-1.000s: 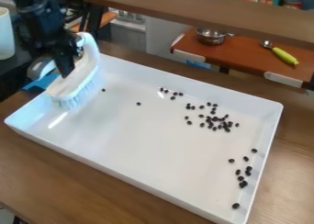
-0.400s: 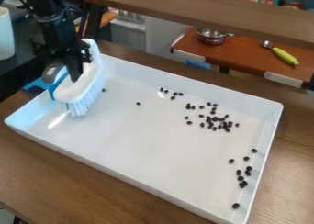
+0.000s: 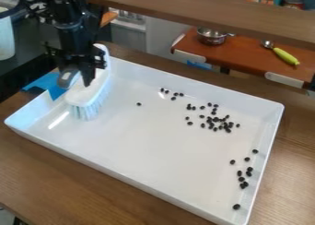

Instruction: Sweep into pile

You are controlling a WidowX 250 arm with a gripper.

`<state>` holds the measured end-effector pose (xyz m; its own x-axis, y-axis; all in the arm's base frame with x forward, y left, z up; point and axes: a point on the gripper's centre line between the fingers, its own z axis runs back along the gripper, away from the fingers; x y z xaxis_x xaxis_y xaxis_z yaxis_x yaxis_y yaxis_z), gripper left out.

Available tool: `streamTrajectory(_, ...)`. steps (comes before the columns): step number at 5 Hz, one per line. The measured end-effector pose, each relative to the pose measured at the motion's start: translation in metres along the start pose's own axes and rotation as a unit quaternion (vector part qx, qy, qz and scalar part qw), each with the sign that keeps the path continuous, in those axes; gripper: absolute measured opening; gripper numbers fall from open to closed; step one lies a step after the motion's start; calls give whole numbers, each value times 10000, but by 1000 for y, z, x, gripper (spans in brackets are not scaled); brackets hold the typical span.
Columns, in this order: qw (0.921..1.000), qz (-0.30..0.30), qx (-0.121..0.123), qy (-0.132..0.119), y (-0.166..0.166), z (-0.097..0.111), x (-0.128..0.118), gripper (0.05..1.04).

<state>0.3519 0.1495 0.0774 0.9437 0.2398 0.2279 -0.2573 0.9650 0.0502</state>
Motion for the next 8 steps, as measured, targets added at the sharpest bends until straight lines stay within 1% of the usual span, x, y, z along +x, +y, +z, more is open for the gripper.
streamTrajectory(1, 9998, -71, 169, -15, -15, -4, 4, 497)
streamTrajectory(2, 9994, -257, 233, -22, -47, -6, 6, 497)
streamTrajectory(3, 9990, -403, 175, -21, -80, -6, 5, 497)
streamTrajectory(4, 9989, -460, 111, 39, -108, -5, 1, 497)
streamTrajectory(5, 9982, -565, -125, 146, -142, 0, -7, 497)
streamTrajectory(6, 9968, -640, -342, 347, -172, 5, -16, 497)
streamTrajectory(7, 9946, -699, -484, 596, -194, 6, -22, 497)
streamTrajectory(8, 9922, -854, -591, 692, -214, 8, -29, 497)
